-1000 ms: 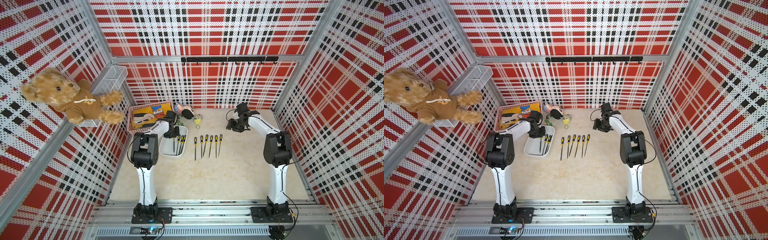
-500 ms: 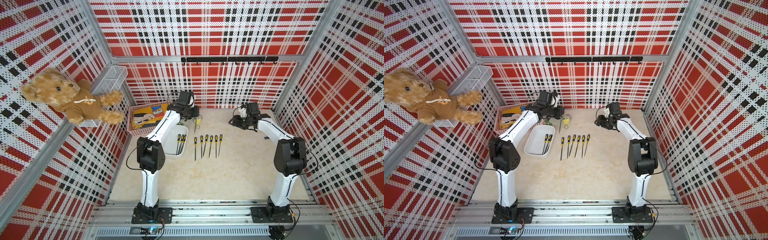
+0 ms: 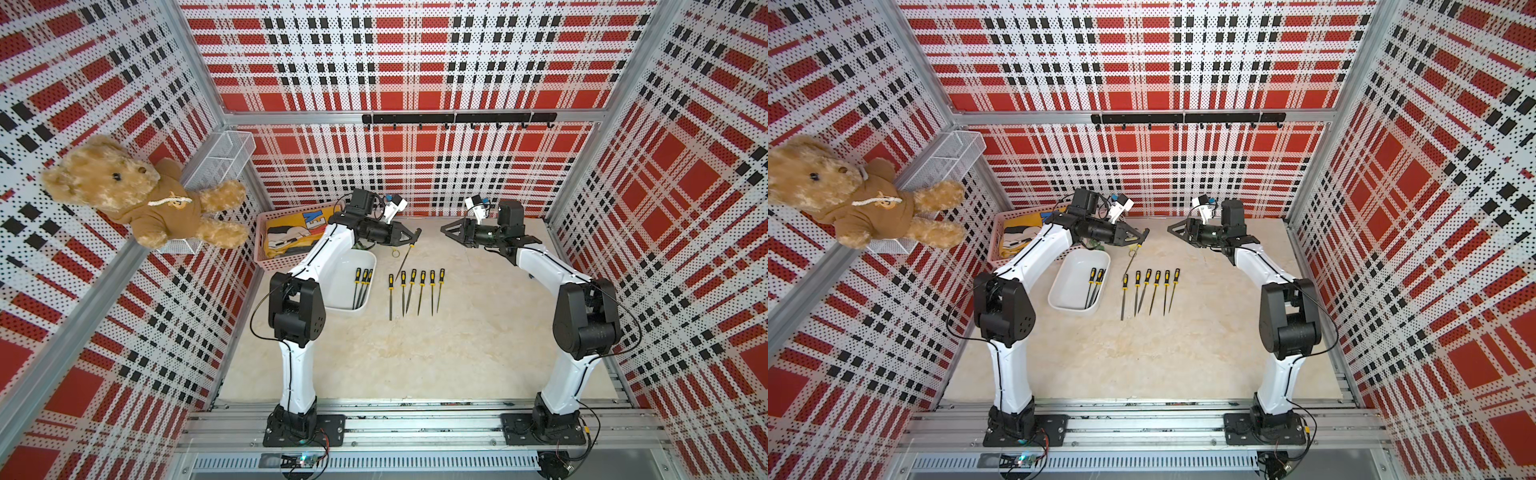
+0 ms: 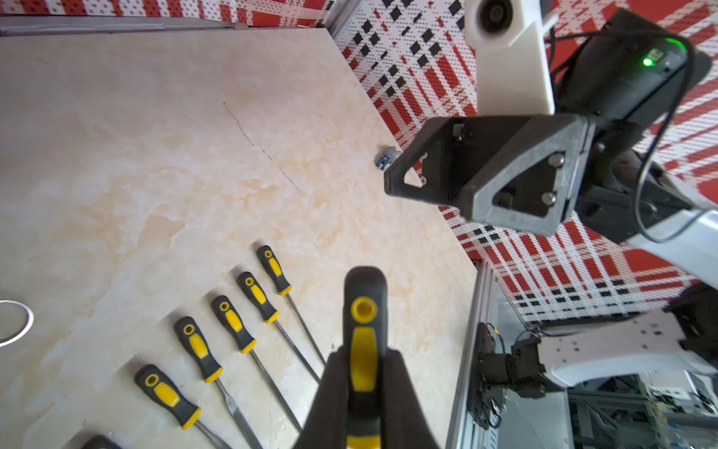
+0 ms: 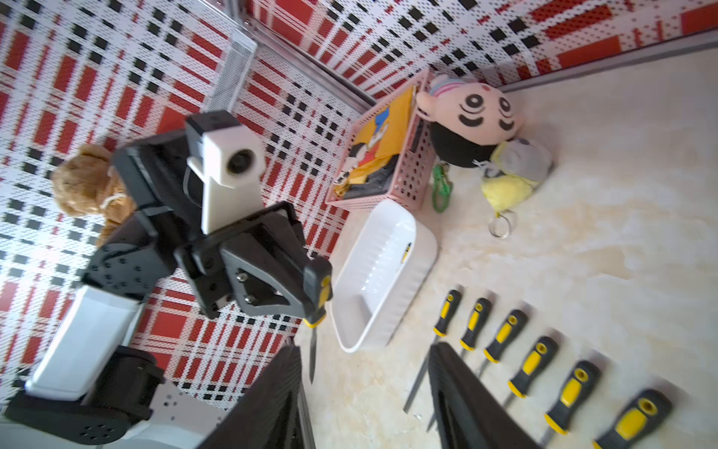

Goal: Take the file tool out of the storage box
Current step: Pick up the file tool from the storage box.

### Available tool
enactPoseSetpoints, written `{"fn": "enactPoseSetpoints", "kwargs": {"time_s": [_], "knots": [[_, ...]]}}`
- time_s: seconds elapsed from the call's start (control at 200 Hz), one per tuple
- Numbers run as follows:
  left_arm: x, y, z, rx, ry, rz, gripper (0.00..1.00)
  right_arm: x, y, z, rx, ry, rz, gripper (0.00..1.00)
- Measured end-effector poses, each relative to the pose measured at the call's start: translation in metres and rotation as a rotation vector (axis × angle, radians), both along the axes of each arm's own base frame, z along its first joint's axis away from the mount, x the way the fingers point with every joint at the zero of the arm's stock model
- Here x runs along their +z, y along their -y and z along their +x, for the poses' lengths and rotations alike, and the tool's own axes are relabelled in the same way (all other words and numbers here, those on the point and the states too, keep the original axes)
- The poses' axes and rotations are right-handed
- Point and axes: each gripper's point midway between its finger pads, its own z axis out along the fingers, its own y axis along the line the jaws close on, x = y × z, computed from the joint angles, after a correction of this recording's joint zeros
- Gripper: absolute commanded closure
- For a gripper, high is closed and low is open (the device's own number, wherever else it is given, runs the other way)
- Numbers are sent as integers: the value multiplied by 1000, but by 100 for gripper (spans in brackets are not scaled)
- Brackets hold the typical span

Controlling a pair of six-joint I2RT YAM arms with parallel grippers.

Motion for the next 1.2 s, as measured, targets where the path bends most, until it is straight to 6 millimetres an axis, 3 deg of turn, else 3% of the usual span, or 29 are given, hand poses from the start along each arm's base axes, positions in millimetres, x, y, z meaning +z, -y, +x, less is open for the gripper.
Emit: {"fn": "enactPoseSetpoints", "kwargs": {"time_s": [0.155,0.235,0.386,0.701,0.952,1.052,1.202], "knots": [[10,3,-15,-70,1,-57,100,35,-30,-9,99,84,43,39],[15,5,-21,-100,7,-82,100,42,-46,-16,144,103,53,39],[26,5,-30,-133,22,-113,100,35,-68,-25,201,85,60,40],[31,-8,-33,-136,34,-136,100,26,-74,-27,217,50,65,51],[31,-13,-33,-130,41,-134,100,23,-84,-36,250,37,69,50],[30,-13,-33,-130,41,-134,100,25,-90,-40,264,41,76,57],[28,-14,-35,-134,33,-136,100,24,-95,-41,273,35,82,83]]}}
